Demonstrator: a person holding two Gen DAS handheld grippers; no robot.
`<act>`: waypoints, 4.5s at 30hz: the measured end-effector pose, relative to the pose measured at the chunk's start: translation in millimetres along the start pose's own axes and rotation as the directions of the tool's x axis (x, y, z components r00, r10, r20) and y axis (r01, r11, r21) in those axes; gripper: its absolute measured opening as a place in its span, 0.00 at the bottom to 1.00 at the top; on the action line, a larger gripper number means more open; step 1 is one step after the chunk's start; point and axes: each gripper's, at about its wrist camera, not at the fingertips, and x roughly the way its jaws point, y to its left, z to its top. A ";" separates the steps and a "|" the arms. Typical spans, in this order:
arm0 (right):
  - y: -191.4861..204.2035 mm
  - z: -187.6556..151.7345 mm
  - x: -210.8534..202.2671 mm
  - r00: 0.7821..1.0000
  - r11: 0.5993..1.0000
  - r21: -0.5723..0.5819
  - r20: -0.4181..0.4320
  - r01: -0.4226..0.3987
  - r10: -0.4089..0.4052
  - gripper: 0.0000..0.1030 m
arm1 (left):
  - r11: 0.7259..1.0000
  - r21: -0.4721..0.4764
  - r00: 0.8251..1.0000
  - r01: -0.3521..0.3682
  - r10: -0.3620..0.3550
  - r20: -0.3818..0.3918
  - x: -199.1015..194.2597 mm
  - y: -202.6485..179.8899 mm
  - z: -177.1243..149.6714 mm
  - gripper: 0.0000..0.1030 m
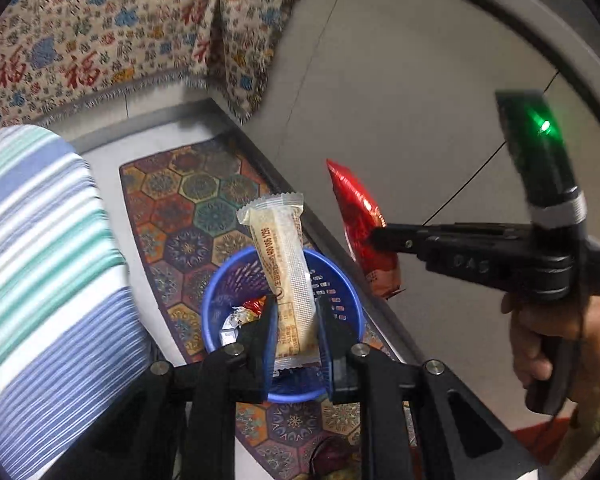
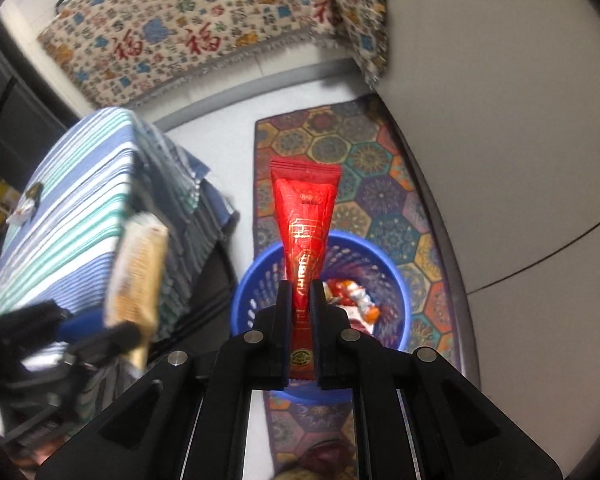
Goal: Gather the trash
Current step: 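Open both tools to drop the wrappers into the blue basket, then move both tools back to the table toward the white box, then grasp the white paper box with the left tool, then grasp the gold-foil candy wrapper with the right tool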
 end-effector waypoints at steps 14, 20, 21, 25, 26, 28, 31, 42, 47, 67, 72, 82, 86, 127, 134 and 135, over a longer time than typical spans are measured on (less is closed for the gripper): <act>-28.6 0.9 27.4 0.998 0.996 0.079 -0.061 0.028 -0.023 0.14 | 0.999 0.025 0.998 -0.023 0.024 -0.055 66.9 -12.6 5.8 0.23; -40.6 -0.5 27.4 0.998 0.992 0.119 -0.056 0.041 -0.034 0.41 | 0.999 -0.004 0.998 -0.040 0.040 -0.047 72.5 -9.9 11.6 0.54; -42.5 0.3 23.1 0.998 0.991 0.124 -0.045 0.047 -0.042 0.41 | 0.999 -0.006 0.999 -0.038 0.038 -0.033 66.1 -10.2 12.1 0.54; -37.7 8.0 -13.5 0.991 0.987 0.127 0.085 0.095 -0.106 0.48 | 0.999 0.024 0.997 -0.029 0.027 0.075 8.5 -21.1 15.2 0.54; -33.5 9.7 -26.0 0.982 0.986 0.123 0.132 0.115 -0.132 0.58 | 0.999 0.034 0.994 -0.029 0.025 0.109 -12.1 -23.5 14.7 0.54; -17.6 11.1 -60.3 0.940 0.978 0.118 0.277 0.170 -0.197 0.71 | 0.998 0.047 0.985 -0.039 0.030 0.168 -51.8 -26.2 9.7 0.59; 11.9 7.4 -101.2 0.853 0.966 0.120 0.454 0.228 -0.257 0.84 | 0.995 0.056 0.971 -0.079 0.064 0.230 -107.0 -19.2 -9.9 0.71; 182.5 -24.3 -86.5 0.881 0.972 -0.217 0.473 0.093 0.021 0.90 | 0.896 -0.176 0.891 -0.408 0.433 0.139 -202.1 136.1 -116.1 0.72; 262.3 -51.6 -23.2 0.953 0.931 -0.338 0.208 -0.141 0.220 0.89 | 0.831 -0.263 0.840 -0.490 0.530 0.112 -225.7 204.1 -144.4 0.72; 360.1 -88.4 58.7 0.982 0.792 -0.603 0.075 -0.096 0.176 0.98 | 0.847 -0.266 0.860 -0.461 0.500 0.101 -253.4 340.9 -133.2 0.73; 359.6 -88.6 58.8 0.981 0.793 -0.602 0.077 -0.099 0.181 1.00 | 0.866 -0.166 0.859 -0.471 0.493 0.139 -255.7 357.2 -96.3 0.73; 359.2 -88.2 58.5 0.980 0.788 -0.606 0.072 -0.105 0.186 1.00 | 0.880 0.054 0.867 -0.471 0.451 0.210 -226.6 362.5 -68.5 0.63; 359.7 -87.9 58.9 0.980 0.789 -0.606 0.072 -0.105 0.186 1.00 | 0.897 0.041 0.882 -0.441 0.424 0.206 -219.0 366.7 -66.4 0.16; 348.2 -97.1 56.0 0.978 0.780 -0.616 0.075 -0.110 0.197 1.00 | 0.886 -0.391 0.930 -0.249 0.331 0.160 -270.3 294.0 -191.0 0.60; 351.8 -77.6 62.9 0.984 0.783 -0.612 0.043 -0.112 0.175 0.96 | 0.912 -0.331 0.937 -0.243 0.308 0.163 -254.6 270.1 -188.2 0.09; 355.7 -63.6 67.8 0.986 0.794 -0.597 0.026 -0.117 0.165 0.93 | 0.910 -0.324 0.932 -0.259 0.324 0.163 -254.5 267.5 -187.1 0.09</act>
